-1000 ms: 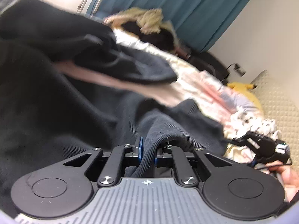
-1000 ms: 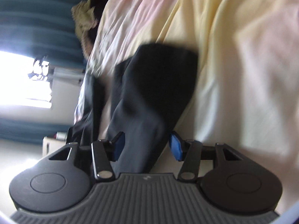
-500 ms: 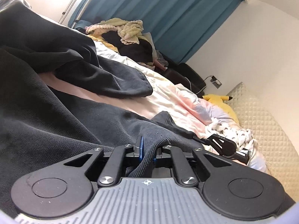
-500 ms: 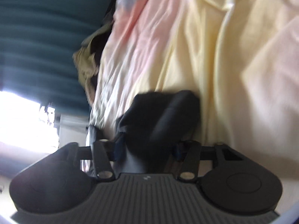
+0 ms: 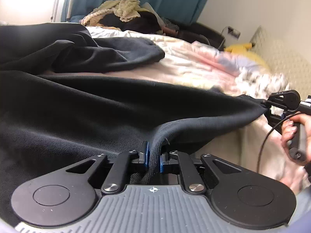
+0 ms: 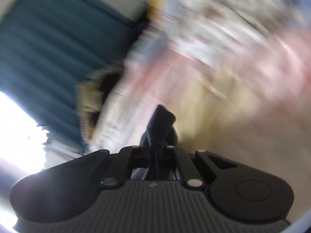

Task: Fold clothes

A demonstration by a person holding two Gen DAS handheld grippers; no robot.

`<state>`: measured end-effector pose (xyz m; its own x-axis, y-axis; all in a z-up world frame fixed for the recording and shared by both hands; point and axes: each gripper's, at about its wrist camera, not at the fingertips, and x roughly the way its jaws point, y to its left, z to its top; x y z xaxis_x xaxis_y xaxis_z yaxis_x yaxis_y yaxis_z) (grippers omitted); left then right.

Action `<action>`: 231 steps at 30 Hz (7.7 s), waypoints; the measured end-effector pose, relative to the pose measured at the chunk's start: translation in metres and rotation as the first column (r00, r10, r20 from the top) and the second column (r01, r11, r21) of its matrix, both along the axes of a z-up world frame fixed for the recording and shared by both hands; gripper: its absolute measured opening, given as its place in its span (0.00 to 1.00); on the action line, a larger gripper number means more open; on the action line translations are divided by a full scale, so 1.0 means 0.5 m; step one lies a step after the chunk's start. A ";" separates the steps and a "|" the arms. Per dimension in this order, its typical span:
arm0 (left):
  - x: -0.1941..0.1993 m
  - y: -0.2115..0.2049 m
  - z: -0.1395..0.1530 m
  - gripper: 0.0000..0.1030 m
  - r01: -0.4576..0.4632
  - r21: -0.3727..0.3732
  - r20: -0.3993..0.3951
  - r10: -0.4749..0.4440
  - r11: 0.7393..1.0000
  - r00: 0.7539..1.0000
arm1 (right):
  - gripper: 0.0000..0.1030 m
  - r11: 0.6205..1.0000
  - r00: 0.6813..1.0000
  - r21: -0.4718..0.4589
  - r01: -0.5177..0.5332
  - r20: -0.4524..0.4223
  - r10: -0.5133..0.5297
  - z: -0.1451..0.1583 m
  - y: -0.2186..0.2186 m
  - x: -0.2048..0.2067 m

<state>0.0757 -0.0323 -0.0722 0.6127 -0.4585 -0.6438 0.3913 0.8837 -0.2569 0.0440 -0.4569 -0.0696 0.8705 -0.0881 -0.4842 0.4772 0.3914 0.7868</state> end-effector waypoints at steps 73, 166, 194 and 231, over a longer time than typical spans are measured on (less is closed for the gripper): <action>0.033 0.031 -0.020 0.18 -0.183 -0.031 0.004 0.183 0.983 0.983 | 0.73 0.898 0.954 -0.350 -0.265 0.039 0.297 0.007 -0.056 0.221; -0.092 -0.002 0.076 0.86 -0.247 0.024 0.261 0.233 0.969 0.937 | 0.56 0.570 0.852 -0.697 -0.436 -0.114 0.511 0.138 0.242 -0.088; -0.261 0.653 0.275 0.88 -0.800 -0.092 0.189 0.799 0.593 0.571 | 0.58 0.503 0.697 -0.514 -0.695 -0.311 0.646 0.017 0.345 -0.014; -0.302 0.917 0.086 0.21 -0.852 -0.305 -0.247 0.829 0.425 0.502 | 0.64 0.988 0.966 -0.107 -0.109 -0.248 0.080 0.042 -0.233 -0.222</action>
<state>-0.0755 0.4262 -0.0293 0.7932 0.0787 -0.6038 -0.5188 0.6066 -0.6024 -0.0672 -0.5732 -0.0486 0.7358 -0.0807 -0.6724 0.6039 0.5274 0.5976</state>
